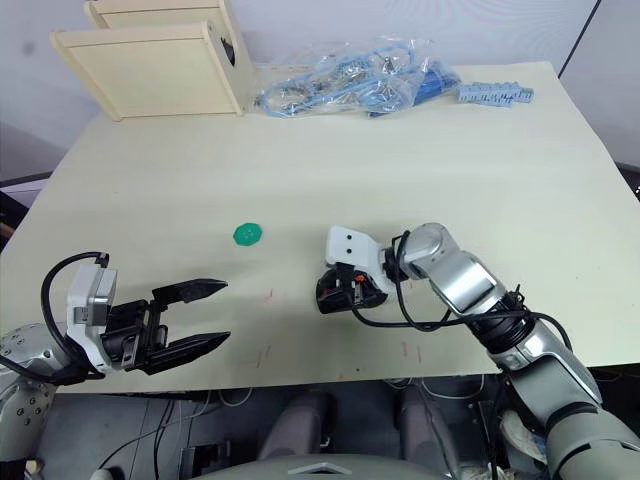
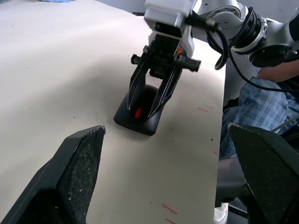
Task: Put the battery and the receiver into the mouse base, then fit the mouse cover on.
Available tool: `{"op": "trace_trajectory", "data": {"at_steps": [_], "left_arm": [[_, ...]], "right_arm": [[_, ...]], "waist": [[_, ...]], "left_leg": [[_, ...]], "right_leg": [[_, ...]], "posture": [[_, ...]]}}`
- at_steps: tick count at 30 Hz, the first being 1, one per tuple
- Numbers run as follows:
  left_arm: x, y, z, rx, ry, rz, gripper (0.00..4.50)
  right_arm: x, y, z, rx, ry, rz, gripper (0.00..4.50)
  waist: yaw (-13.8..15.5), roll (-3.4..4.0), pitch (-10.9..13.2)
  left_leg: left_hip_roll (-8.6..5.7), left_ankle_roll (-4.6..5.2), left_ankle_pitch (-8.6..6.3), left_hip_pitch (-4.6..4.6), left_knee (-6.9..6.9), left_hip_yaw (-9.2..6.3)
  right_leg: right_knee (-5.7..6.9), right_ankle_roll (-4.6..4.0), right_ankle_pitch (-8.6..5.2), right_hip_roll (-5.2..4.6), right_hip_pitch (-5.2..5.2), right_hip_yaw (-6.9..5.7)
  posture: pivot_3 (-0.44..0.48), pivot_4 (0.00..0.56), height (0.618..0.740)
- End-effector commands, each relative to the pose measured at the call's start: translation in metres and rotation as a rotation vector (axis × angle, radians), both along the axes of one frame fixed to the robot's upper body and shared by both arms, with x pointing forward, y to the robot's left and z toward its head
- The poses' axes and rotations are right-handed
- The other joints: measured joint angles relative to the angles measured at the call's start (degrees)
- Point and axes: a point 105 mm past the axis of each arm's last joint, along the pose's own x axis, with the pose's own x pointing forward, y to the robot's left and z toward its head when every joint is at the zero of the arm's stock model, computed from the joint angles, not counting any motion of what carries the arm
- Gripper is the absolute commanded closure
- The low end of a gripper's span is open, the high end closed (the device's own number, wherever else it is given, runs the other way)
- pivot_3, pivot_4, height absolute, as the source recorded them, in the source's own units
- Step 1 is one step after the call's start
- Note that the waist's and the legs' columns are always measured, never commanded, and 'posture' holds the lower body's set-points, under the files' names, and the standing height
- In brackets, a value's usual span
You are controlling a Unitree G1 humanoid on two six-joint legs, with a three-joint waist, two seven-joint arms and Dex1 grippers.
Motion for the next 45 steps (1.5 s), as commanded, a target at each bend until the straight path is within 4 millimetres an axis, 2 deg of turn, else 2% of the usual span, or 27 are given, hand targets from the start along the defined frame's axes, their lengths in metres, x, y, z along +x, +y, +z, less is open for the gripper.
{"op": "trace_trajectory", "data": {"at_steps": [1, 4, 8, 11, 14, 16, 20, 21, 24, 26, 30, 39, 45], "left_arm": [[-0.002, -0.003, 0.005, 0.005, -0.041, -0.013, 0.00], [-0.002, -0.003, 0.005, 0.004, -0.041, -0.012, 0.00], [-0.002, -0.004, 0.004, 0.005, -0.040, -0.009, 0.00], [-0.001, -0.005, 0.004, 0.003, -0.041, -0.008, 0.00], [-0.001, -0.004, 0.004, 0.001, -0.044, -0.006, 0.00], [-0.001, -0.004, 0.004, -0.002, -0.045, -0.004, 0.00], [-0.001, -0.004, 0.004, -0.009, -0.047, 0.000, 0.00], [0.000, -0.004, 0.004, -0.011, -0.048, 0.000, 0.00], [0.002, -0.005, 0.003, -0.016, -0.050, 0.002, 0.00], [0.003, -0.005, 0.003, -0.021, -0.049, 0.001, 0.00], [0.005, -0.006, 0.004, -0.024, -0.046, -0.008, 0.00], [0.005, 0.000, 0.006, -0.015, -0.049, -0.012, 0.00], [0.003, 0.000, 0.006, -0.013, -0.052, -0.010, 0.00]], "right_arm": [[0.005, -0.018, -0.031, -0.202, -0.008, -0.029, 2.99], [0.003, -0.023, -0.037, -0.249, -0.002, -0.023, 2.99], [0.003, -0.023, -0.035, -0.254, -0.001, -0.019, 2.99], [0.003, -0.011, -0.014, -0.121, -0.002, -0.010, 2.99], [0.001, -0.002, 0.019, 0.094, 0.035, -0.018, 2.99], [0.004, -0.010, 0.037, 0.219, 0.018, -0.042, 2.99], [0.016, -0.035, 0.050, 0.367, -0.057, -0.162, 2.99], [0.013, -0.044, 0.052, 0.446, -0.022, -0.176, 2.99], [0.005, -0.067, 0.043, 0.515, 0.021, -0.234, 2.99], [0.001, -0.075, 0.038, 0.585, 0.062, -0.286, 2.99], [-0.010, -0.069, 0.025, 0.696, 0.113, -0.322, 2.99], [-0.006, -0.067, 0.003, 0.731, 0.093, -0.388, 2.99], [-0.001, -0.062, -0.039, 0.651, 0.129, -0.447, 2.99]], "waist": [[0.0, 0.00, 0.0], [0.4, -0.06, -0.1], [0.7, -0.05, -0.1], [0.9, -0.06, -0.1], [0.9, -0.05, -0.1], [0.9, -0.03, -0.1], [1.1, -0.04, -0.1], [1.3, -0.04, -0.1], [1.4, -0.04, -0.1], [0.1, -0.03, 0.0], [0.3, -0.05, 0.0], [0.0, -0.02, 0.0], [0.0, -0.02, 0.0]], "left_leg": [[0.00, -0.01, 0.00, 0.04, 0.00, 0.00], [0.00, -0.01, 0.00, 0.16, 0.00, -0.04], [-0.02, -0.01, 0.00, 0.59, -0.05, -0.01], [-0.02, 0.00, -0.01, 0.59, -0.06, -0.01], [-0.02, 0.00, 0.00, 0.53, -0.06, 0.00], [-0.01, 0.00, 0.00, 0.49, -0.07, -0.01], [0.00, 0.00, 0.00, 0.47, -0.08, 0.00], [0.00, 0.00, 0.00, 0.48, -0.08, 0.01], [0.00, 0.00, 0.00, 0.46, -0.08, 0.00], [0.03, 0.00, 0.00, 0.53, -0.09, 0.17], [0.09, 0.00, -0.01, 0.52, -0.14, 0.06], [0.09, 0.00, -0.01, 0.59, -0.12, 0.14], [0.09, 0.00, 0.00, 0.61, -0.12, 0.18]], "right_leg": [[0.00, 0.00, 0.00, 0.00, 0.03, 0.00], [-0.01, -0.01, -0.01, 0.00, 0.19, -0.04], [-0.10, -0.01, -0.02, -0.02, 0.55, -0.03], [-0.11, -0.01, -0.02, -0.03, 0.56, -0.03], [-0.09, -0.01, -0.02, -0.02, 0.53, -0.01], [-0.09, -0.02, -0.02, -0.01, 0.49, -0.01], [-0.09, -0.01, -0.01, -0.01, 0.47, -0.01], [-0.10, -0.01, -0.02, -0.01, 0.48, -0.01], [-0.11, -0.01, -0.02, -0.01, 0.49, -0.03], [-0.05, -0.01, -0.01, 0.02, 0.47, 0.15], [-0.08, -0.08, -0.06, 0.15, 0.49, 0.05], [-0.04, -0.06, -0.06, 0.17, 0.49, 0.21], [-0.03, -0.06, -0.05, 0.17, 0.49, 0.25]], "posture": [[0.000, 0.150, 0.740], [0.000, 0.150, 0.740], [0.000, 0.150, 0.740], [0.000, 0.150, 0.740], [0.000, 0.150, 0.740], [0.000, 0.150, 0.740], [0.000, 0.150, 0.740], [0.000, 0.150, 0.740], [0.000, 0.150, 0.740], [0.000, 0.150, 0.740], [0.000, 0.150, 0.740], [0.000, 0.150, 0.740], [0.000, 0.150, 0.740]]}}
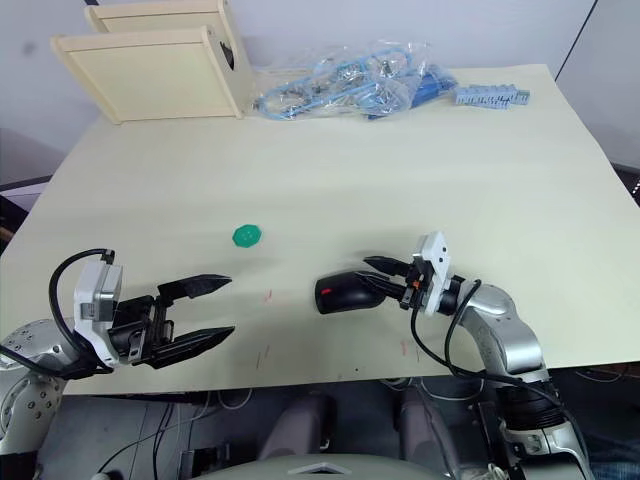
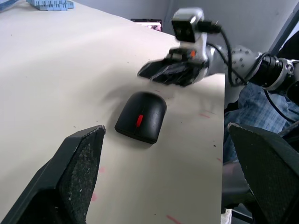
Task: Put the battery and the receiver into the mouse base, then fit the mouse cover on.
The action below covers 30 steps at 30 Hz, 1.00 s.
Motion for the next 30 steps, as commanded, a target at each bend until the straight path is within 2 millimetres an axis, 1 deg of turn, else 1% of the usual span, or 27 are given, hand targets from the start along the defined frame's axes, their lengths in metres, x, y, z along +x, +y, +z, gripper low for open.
{"op": "trace_trajectory", "data": {"at_steps": [1, 3, 4, 5, 6, 9, 12, 13, 14, 15, 17, 19, 22, 23, 24, 26, 28, 29, 30], "left_arm": [[-0.003, 0.002, 0.009, 0.008, -0.041, -0.003, 0.00], [-0.003, 0.001, 0.010, 0.010, -0.043, -0.003, 0.00], [-0.004, -0.001, 0.010, 0.010, -0.044, -0.003, 0.00], [-0.004, -0.002, 0.011, 0.010, -0.045, -0.004, 0.00], [-0.004, -0.004, 0.012, 0.009, -0.047, -0.004, 0.00], [-0.004, -0.009, 0.015, 0.006, -0.052, -0.002, 0.00], [-0.008, -0.024, 0.023, -0.031, -0.052, 0.025, 0.00], [-0.008, -0.027, 0.026, -0.045, -0.050, 0.037, 0.00], [-0.009, -0.028, 0.027, -0.052, -0.048, 0.046, 0.00], [-0.010, -0.031, 0.030, -0.061, -0.048, 0.062, 0.00], [-0.013, -0.034, 0.030, -0.058, -0.044, 0.087, 0.00], [-0.007, -0.027, 0.027, -0.066, -0.024, 0.140, 0.00], [-0.002, -0.019, 0.022, -0.055, -0.010, 0.188, 0.00], [-0.002, -0.018, 0.021, -0.053, -0.007, 0.197, 0.00], [-0.002, -0.015, 0.020, -0.049, 0.000, 0.205, 0.00], [-0.003, -0.007, 0.016, -0.030, 0.012, 0.235, 0.00], [-0.004, 0.000, 0.013, -0.012, 0.021, 0.256, 0.00], [-0.005, 0.003, 0.012, -0.006, 0.023, 0.264, 0.00], [-0.005, 0.005, 0.010, 0.005, 0.028, 0.272, 0.00]], "right_arm": [[-0.003, 0.002, -0.021, -0.057, 0.009, 0.005, 2.99], [-0.007, 0.003, -0.039, -0.098, 0.058, 0.020, 2.99], [-0.008, 0.002, -0.043, -0.111, 0.063, 0.024, 2.99], [-0.007, 0.002, -0.042, -0.101, 0.061, 0.024, 2.99], [-0.005, 0.002, -0.038, -0.081, 0.054, 0.018, 2.99], [0.002, -0.003, -0.015, -0.001, 0.018, -0.006, 2.99], [0.004, -0.020, 0.026, 0.075, -0.053, -0.028, 2.99], [0.003, -0.023, 0.035, 0.090, -0.062, -0.032, 2.99], [0.002, -0.025, 0.040, 0.096, -0.062, -0.034, 2.99], [0.001, -0.030, 0.045, 0.053, -0.100, -0.066, 2.99], [-0.007, -0.038, 0.057, 0.031, -0.143, -0.067, 2.99], [-0.017, -0.054, 0.060, -0.034, -0.134, -0.026, 2.99], [-0.021, -0.077, 0.062, -0.109, -0.151, -0.075, 2.99], [-0.022, -0.082, 0.062, -0.124, -0.152, -0.084, 2.45], [-0.025, -0.088, 0.064, -0.134, -0.144, -0.088, 2.21], [-0.032, -0.108, 0.067, -0.172, -0.136, -0.125, 1.23], [-0.039, -0.122, 0.068, -0.205, -0.121, -0.148, 0.42], [-0.042, -0.127, 0.068, -0.213, -0.113, -0.155, 0.16], [-0.045, -0.131, 0.067, -0.223, -0.102, -0.157, 0.16]], "waist": [[-0.1, -0.01, 0.0], [-0.1, -0.06, -0.1], [-0.1, -0.07, -0.1], [-0.1, -0.11, -0.1], [-0.1, -0.14, -0.1], [-0.1, -0.14, -0.1], [0.0, -0.07, -0.1], [0.1, -0.06, 0.0], [0.2, -0.01, 0.0], [0.3, -0.04, 0.0], [0.4, -0.04, 0.0], [0.6, 0.00, 0.0], [1.1, -0.01, 0.0], [1.1, -0.01, 0.0], [1.1, -0.02, 0.0], [1.2, -0.01, 0.0], [1.5, 0.00, 0.0], [1.5, -0.03, 0.0], [1.5, -0.06, 0.0]], "left_leg": [[0.00, 0.00, 0.00, 0.03, 0.00, 0.02], [0.03, 0.00, 0.00, 0.07, 0.00, 0.01], [0.04, 0.00, 0.00, 0.10, -0.01, 0.02], [0.04, 0.00, 0.00, 0.12, -0.01, 0.02], [0.07, 0.00, 0.00, 0.15, -0.01, 0.03], [0.09, 0.00, 0.00, 0.17, -0.01, 0.02], [0.11, 0.00, 0.00, 0.07, 0.01, 0.00], [0.12, 0.00, 0.00, 0.05, 0.01, 0.00], [0.11, 0.00, 0.00, 0.02, 0.02, 0.00], [0.14, 0.00, 0.00, -0.05, 0.02, -0.04], [0.11, 0.00, 0.00, -0.04, 0.01, -0.07], [0.08, 0.00, 0.00, -0.03, 0.00, -0.07], [-0.03, 0.00, 0.00, -0.02, 0.02, -0.05], [-0.03, 0.00, 0.00, -0.01, 0.02, -0.03], [-0.01, 0.01, -0.01, -0.01, 0.02, 0.01], [0.01, 0.01, -0.01, -0.01, 0.01, 0.04], [0.01, 0.01, -0.01, -0.03, 0.01, 0.06], [0.00, 0.01, -0.01, -0.03, 0.01, 0.08], [0.00, 0.01, -0.01, -0.04, 0.01, 0.15]], "right_leg": [[0.01, 0.00, 0.00, 0.00, 0.00, 0.01], [0.02, 0.00, 0.00, 0.03, 0.02, 0.02], [0.02, -0.01, 0.00, 0.04, 0.04, 0.03], [0.02, -0.01, 0.00, 0.04, 0.05, 0.03], [0.02, -0.01, 0.00, 0.05, 0.06, 0.04], [0.02, -0.02, 0.00, 0.06, 0.09, 0.04], [0.01, -0.01, 0.01, 0.02, 0.05, 0.05], [0.01, -0.01, 0.01, 0.00, 0.04, 0.05], [0.01, 0.00, 0.01, -0.02, 0.03, 0.05], [-0.01, 0.01, 0.01, -0.10, 0.00, 0.03], [-0.01, 0.01, 0.01, -0.10, 0.01, -0.02], [-0.01, 0.01, 0.00, -0.09, 0.02, -0.03], [-0.02, 0.01, 0.00, -0.06, 0.04, -0.04], [-0.02, 0.01, 0.00, -0.04, 0.04, -0.03], [-0.03, 0.01, -0.01, -0.01, 0.04, 0.00], [-0.03, 0.00, -0.01, 0.02, 0.03, 0.03], [-0.05, 0.00, -0.01, 0.01, 0.03, 0.02], [-0.07, 0.00, -0.01, 0.01, 0.04, 0.02], [-0.08, 0.00, -0.01, 0.01, 0.04, 0.01]], "posture": [[0.000, 0.150, 0.740], [0.000, 0.150, 0.740], [0.000, 0.150, 0.740], [0.000, 0.150, 0.740], [0.000, 0.150, 0.740], [0.000, 0.150, 0.740], [0.000, 0.150, 0.740], [0.000, 0.150, 0.740], [0.000, 0.150, 0.740], [0.000, 0.150, 0.740], [0.000, 0.150, 0.740], [0.000, 0.150, 0.740], [0.000, 0.150, 0.740], [0.000, 0.150, 0.740], [0.000, 0.150, 0.740], [0.000, 0.150, 0.740], [0.000, 0.150, 0.740], [0.000, 0.150, 0.740], [0.000, 0.150, 0.740]]}}
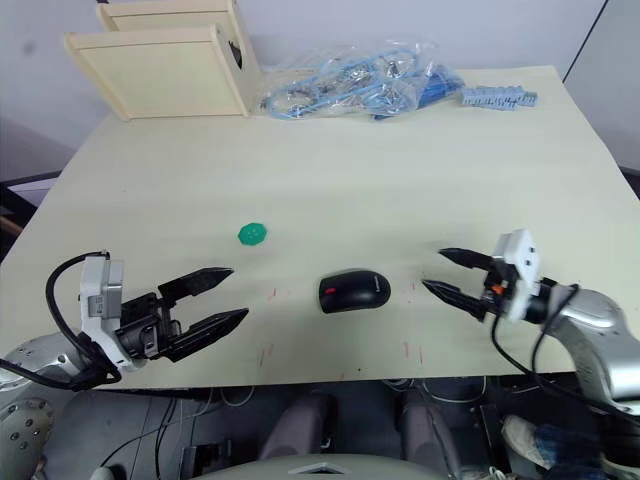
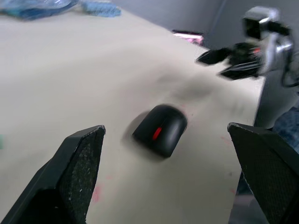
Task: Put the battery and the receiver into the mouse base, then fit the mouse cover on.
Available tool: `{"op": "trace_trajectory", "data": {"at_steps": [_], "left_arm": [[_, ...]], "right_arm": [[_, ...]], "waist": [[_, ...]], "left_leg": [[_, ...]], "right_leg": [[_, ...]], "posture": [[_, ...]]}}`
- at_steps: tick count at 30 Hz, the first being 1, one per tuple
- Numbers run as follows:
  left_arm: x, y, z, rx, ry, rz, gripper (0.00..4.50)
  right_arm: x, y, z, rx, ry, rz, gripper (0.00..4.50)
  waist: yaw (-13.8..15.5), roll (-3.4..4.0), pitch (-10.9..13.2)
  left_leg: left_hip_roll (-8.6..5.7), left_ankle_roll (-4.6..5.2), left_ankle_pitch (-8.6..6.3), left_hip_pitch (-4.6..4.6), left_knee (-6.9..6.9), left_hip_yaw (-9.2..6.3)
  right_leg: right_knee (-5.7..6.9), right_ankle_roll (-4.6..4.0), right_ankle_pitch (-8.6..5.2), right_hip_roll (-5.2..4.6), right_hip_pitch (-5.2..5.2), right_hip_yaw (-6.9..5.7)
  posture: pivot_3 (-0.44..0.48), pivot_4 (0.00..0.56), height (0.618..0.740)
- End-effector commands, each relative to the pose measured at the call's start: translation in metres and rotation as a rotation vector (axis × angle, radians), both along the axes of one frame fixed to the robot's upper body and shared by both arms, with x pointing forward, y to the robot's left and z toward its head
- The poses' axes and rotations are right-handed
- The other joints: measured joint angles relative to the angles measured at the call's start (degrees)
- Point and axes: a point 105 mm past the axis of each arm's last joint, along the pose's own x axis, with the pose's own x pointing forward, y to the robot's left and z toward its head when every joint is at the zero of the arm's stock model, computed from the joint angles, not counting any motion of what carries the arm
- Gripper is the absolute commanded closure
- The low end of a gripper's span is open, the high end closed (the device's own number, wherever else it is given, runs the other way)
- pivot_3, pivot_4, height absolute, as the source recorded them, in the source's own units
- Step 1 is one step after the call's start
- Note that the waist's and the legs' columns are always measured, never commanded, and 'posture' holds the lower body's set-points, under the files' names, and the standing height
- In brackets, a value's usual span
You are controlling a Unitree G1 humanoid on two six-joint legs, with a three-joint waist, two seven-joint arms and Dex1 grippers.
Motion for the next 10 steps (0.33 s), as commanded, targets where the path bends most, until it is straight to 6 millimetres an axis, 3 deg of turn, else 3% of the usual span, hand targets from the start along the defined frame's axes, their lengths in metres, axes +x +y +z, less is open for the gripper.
{"op": "trace_trajectory", "data": {"at_steps": [1, 10], "left_arm": [[-0.003, 0.010, 0.004, 0.040, -0.027, 0.019, 0.00], [-0.007, 0.021, -0.017, 0.129, 0.035, 0.094, 0.00]], "right_arm": [[-0.013, -0.010, 0.013, -0.013, -0.024, 0.009, 0.16], [-0.025, -0.041, 0.004, -0.065, 0.009, -0.080, 0.16]], "waist": [[0.0, -0.03, 0.0], [0.0, -0.05, 0.0]], "left_leg": [[0.00, 0.00, 0.00, 0.00, 0.00, 0.11], [0.05, 0.00, 0.00, 0.03, 0.00, 0.29]], "right_leg": [[0.00, 0.00, -0.01, 0.00, 0.00, -0.01], [-0.01, 0.00, -0.02, 0.03, 0.01, 0.06]], "posture": [[0.000, 0.150, 0.740], [0.000, 0.150, 0.740]]}}
